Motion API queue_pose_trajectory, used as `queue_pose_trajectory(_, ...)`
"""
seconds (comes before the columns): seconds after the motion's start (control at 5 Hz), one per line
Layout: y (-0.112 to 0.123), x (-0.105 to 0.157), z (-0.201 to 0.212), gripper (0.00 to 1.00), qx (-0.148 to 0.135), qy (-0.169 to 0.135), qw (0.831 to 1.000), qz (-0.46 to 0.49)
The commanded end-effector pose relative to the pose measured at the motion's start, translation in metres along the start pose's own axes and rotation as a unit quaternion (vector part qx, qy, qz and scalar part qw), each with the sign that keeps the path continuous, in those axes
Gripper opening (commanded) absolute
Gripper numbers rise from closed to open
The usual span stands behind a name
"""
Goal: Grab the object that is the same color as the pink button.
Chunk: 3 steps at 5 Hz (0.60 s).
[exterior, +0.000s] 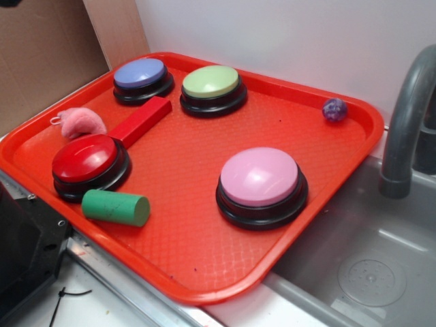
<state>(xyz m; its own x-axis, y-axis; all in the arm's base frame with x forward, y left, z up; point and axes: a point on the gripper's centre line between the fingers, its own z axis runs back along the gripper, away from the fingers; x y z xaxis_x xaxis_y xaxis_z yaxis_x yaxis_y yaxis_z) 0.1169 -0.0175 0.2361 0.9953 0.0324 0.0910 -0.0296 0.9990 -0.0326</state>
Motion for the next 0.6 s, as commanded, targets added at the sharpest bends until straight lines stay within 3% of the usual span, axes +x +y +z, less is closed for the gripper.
queue_pose_trajectory(0.0, 0.0, 0.0, 0.0, 1.0, 0.0, 0.0, 1.0, 0.0)
queue_pose_trajectory(0.2, 0.025, 0.008, -0.015, 1.0, -0.007, 0.01, 0.992, 0.126)
queue_pose_trajectory(0.4, 0.048, 0.013, -0.033, 1.0, 0.005, 0.012, 0.97, 0.241)
